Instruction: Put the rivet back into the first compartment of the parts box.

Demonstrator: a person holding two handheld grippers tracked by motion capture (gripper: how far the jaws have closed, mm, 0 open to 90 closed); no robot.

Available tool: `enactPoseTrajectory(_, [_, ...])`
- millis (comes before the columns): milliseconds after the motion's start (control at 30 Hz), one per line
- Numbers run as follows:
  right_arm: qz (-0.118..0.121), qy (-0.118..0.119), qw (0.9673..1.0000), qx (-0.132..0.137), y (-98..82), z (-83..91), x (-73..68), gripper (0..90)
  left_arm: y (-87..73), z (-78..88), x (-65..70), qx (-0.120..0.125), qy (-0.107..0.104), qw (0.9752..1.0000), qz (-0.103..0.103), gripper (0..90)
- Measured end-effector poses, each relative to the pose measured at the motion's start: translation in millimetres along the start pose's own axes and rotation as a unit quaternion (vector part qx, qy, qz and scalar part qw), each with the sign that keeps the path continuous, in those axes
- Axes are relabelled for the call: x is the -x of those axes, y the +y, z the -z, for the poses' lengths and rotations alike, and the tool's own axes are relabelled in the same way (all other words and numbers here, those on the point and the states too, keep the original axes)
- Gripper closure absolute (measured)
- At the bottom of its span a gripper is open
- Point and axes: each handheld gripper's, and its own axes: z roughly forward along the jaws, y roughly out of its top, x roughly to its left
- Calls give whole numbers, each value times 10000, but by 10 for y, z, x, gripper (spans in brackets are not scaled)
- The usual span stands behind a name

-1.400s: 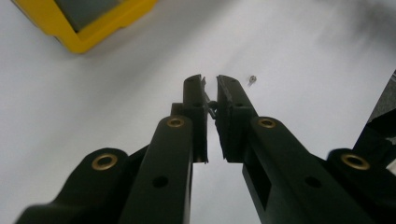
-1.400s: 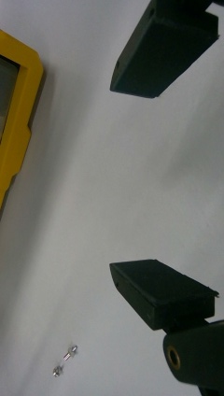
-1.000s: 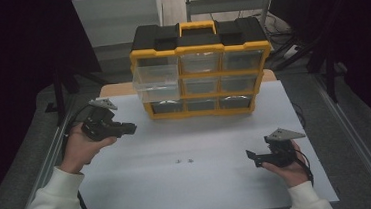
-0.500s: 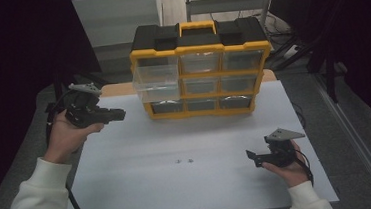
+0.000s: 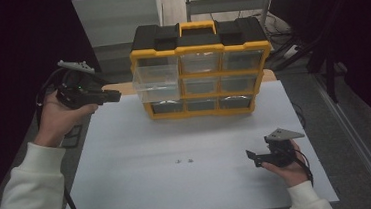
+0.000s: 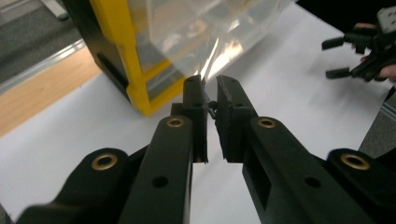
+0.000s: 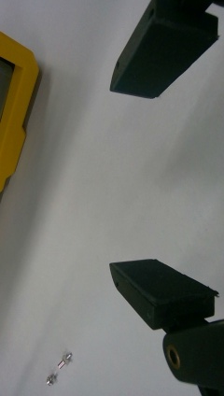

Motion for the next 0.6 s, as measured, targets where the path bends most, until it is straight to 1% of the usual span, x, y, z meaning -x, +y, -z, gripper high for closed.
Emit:
enactPoseTrajectory(33, [6,2,10000,-1,0,0,-1,120,0,0,0,0,0,10000,0,836])
enactPoseTrajectory(67, [8,1,10000,-2,0,-1,-1,120,80,11,4,19,13,10000,-23,836])
enactPoseTrajectory(100, [8,1,10000,-2,0,-1,-1,120,80,11,4,19,13,10000,-23,836])
enactPoseTrajectory(133, [4,-10,10000,-2,0,-1,0,120,159,7,10,60,13,10000,-39,836])
enactPoseTrajectory(200, [1,-22,10000,-11,-1,-2,4,121,235,-6,30,85,32,9999,-85,836])
enactPoseTrajectory(233, [-1,-24,10000,-14,-1,-2,7,121,235,-6,30,85,32,9999,-85,836])
enactPoseTrajectory(267, [-5,-21,10000,-15,-1,-1,8,121,308,-20,64,163,12,9997,-162,836])
enactPoseTrajectory(300, [-4,-25,10000,-13,-1,-1,10,121,346,-29,81,187,13,9996,-203,836])
enactPoseTrajectory(367, [-21,5,10000,6,3,4,8,121,426,-63,107,173,22,9995,-273,835])
enactPoseTrajectory(400, [-32,34,10000,32,7,9,5,121,492,-104,127,152,0,9995,-293,835])
enactPoseTrajectory(433, [-32,34,10000,32,7,9,5,121,492,-104,127,152,0,9995,-293,835])
enactPoseTrajectory(600, [-65,91,9999,80,12,19,2,121,657,-237,159,80,-56,9993,-351,834])
